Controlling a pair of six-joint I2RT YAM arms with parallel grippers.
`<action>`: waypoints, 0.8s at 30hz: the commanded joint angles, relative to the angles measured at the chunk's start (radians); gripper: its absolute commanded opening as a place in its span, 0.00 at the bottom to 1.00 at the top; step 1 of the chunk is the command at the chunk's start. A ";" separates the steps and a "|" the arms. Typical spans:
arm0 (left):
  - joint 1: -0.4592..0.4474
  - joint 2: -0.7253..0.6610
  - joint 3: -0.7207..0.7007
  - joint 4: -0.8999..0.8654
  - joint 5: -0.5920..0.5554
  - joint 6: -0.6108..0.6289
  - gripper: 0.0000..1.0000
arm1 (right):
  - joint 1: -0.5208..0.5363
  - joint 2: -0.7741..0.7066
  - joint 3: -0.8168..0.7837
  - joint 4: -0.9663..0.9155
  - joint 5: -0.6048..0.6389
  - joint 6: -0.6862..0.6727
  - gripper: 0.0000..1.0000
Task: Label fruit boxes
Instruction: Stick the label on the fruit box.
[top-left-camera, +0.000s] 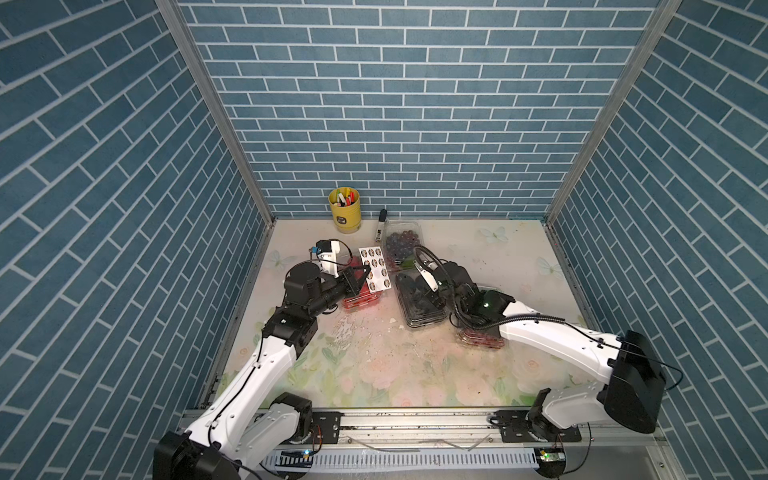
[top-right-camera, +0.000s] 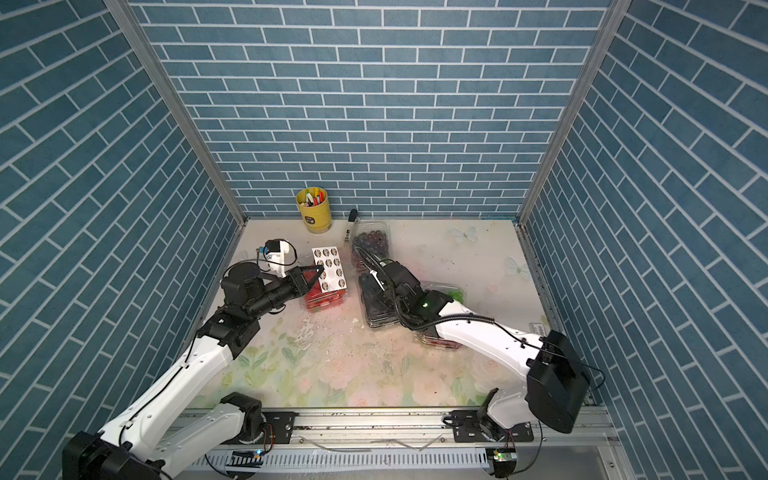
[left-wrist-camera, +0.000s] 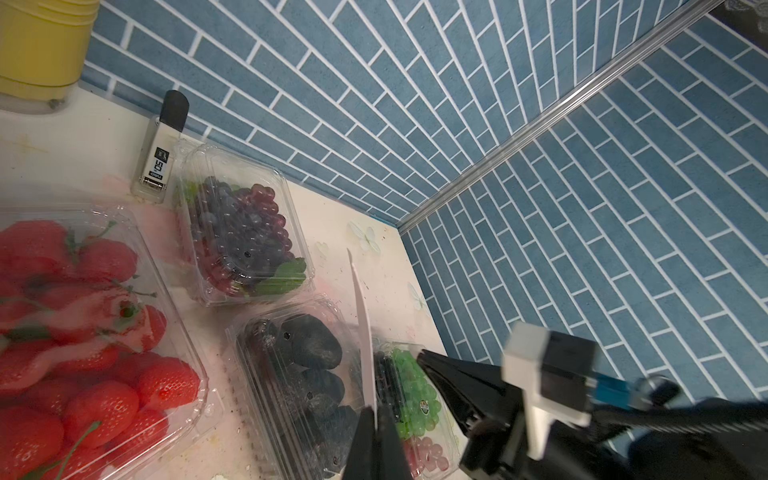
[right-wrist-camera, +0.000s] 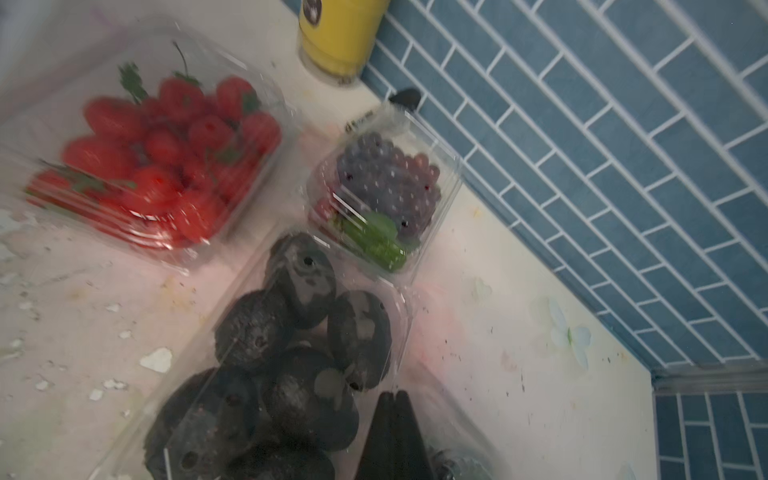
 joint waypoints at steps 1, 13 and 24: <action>0.012 -0.025 -0.006 -0.051 -0.012 0.042 0.00 | -0.035 0.049 0.069 -0.101 -0.062 0.087 0.00; 0.028 -0.032 -0.010 -0.049 0.007 0.048 0.00 | -0.080 0.225 0.201 -0.210 -0.189 0.133 0.00; 0.036 -0.031 -0.037 -0.039 0.017 0.045 0.00 | -0.081 0.280 0.215 -0.223 -0.235 0.151 0.00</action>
